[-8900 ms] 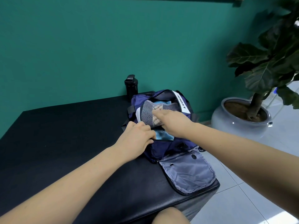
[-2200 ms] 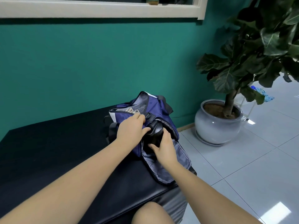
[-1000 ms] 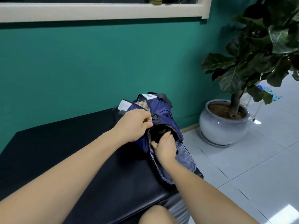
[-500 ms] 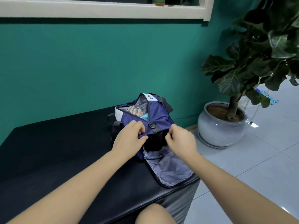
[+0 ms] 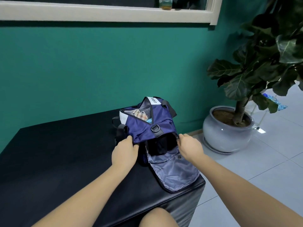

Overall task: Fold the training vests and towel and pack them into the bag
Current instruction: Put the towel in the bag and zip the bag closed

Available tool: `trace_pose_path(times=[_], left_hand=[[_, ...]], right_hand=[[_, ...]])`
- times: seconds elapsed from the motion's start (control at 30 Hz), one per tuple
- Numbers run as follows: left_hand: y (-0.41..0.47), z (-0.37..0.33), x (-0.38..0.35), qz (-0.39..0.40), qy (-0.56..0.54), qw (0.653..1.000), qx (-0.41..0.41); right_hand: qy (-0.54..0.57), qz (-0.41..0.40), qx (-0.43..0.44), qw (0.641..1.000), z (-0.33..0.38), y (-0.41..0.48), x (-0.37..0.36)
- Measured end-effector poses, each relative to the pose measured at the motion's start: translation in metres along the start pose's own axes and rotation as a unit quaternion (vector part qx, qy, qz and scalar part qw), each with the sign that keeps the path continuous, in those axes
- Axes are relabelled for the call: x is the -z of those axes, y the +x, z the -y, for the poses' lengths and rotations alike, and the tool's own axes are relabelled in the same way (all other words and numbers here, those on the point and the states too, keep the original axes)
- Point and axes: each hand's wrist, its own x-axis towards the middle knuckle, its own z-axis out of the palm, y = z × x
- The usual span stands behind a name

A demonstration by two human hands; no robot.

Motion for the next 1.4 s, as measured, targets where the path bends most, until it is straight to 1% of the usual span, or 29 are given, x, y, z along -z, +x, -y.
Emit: trace_pose_path(times=[0.1, 0.23, 0.33, 0.43, 0.5, 0.57, 0.67, 0.77, 0.83, 0.9, 0.97, 1.07, 1.23, 1.3, 1.4], left_hand=[[0.011, 0.011, 0.01, -0.001, 0.002, 1.0, -0.003], [0.029, 0.046, 0.035, -0.022, -0.022, 0.999, 0.035], [0.038, 0.076, 0.054, -0.018, -0.075, 0.993, 0.084], [0.04, 0.105, 0.069, -0.018, -0.177, 0.974, 0.139], [0.034, 0.114, 0.082, -0.035, -0.219, 0.963, 0.155], [0.025, 0.118, 0.096, -0.053, -0.244, 0.957, 0.148], [0.013, 0.126, 0.117, -0.06, -0.264, 0.955, 0.125], [0.005, 0.134, 0.134, -0.042, -0.269, 0.956, 0.111], [-0.001, 0.144, 0.144, -0.025, -0.266, 0.958, 0.106], [-0.006, 0.159, 0.15, -0.024, -0.252, 0.961, 0.109], [-0.009, 0.176, 0.157, -0.031, -0.244, 0.962, 0.115], [-0.011, 0.192, 0.166, -0.022, -0.244, 0.962, 0.12], [-0.014, 0.195, 0.172, -0.025, -0.239, 0.964, 0.111], [-0.01, 0.19, 0.172, -0.033, -0.204, 0.973, 0.104], [0.002, 0.181, 0.168, -0.052, -0.152, 0.984, 0.08]], right_hand=[[0.005, -0.014, 0.045, 0.999, 0.02, -0.014, 0.002], [0.029, -0.009, 0.092, 0.995, 0.058, -0.036, 0.008], [0.04, -0.002, 0.127, 0.991, 0.099, -0.055, 0.01], [0.044, -0.007, 0.166, 0.985, 0.142, -0.075, 0.007], [0.045, -0.015, 0.187, 0.981, 0.17, -0.089, 0.0], [0.049, -0.019, 0.202, 0.978, 0.199, -0.102, -0.006], [0.021, 0.027, 0.219, 0.975, 0.246, -0.117, -0.016], [-0.009, 0.034, 0.217, 0.976, 0.296, -0.129, -0.018], [0.005, 0.027, 0.217, 0.976, 0.327, -0.137, -0.011], [0.013, 0.049, 0.212, 0.976, 0.355, -0.143, -0.009], [0.012, 0.043, 0.212, 0.976, 0.374, -0.148, -0.014], [0.036, 0.076, 0.226, 0.971, 0.386, -0.15, -0.019], [0.056, 0.09, 0.245, 0.964, 0.382, -0.15, -0.011], [0.096, 0.071, 0.249, 0.961, 0.373, -0.148, 0.006], [0.163, 0.009, 0.253, 0.954, 0.347, -0.135, 0.04]])
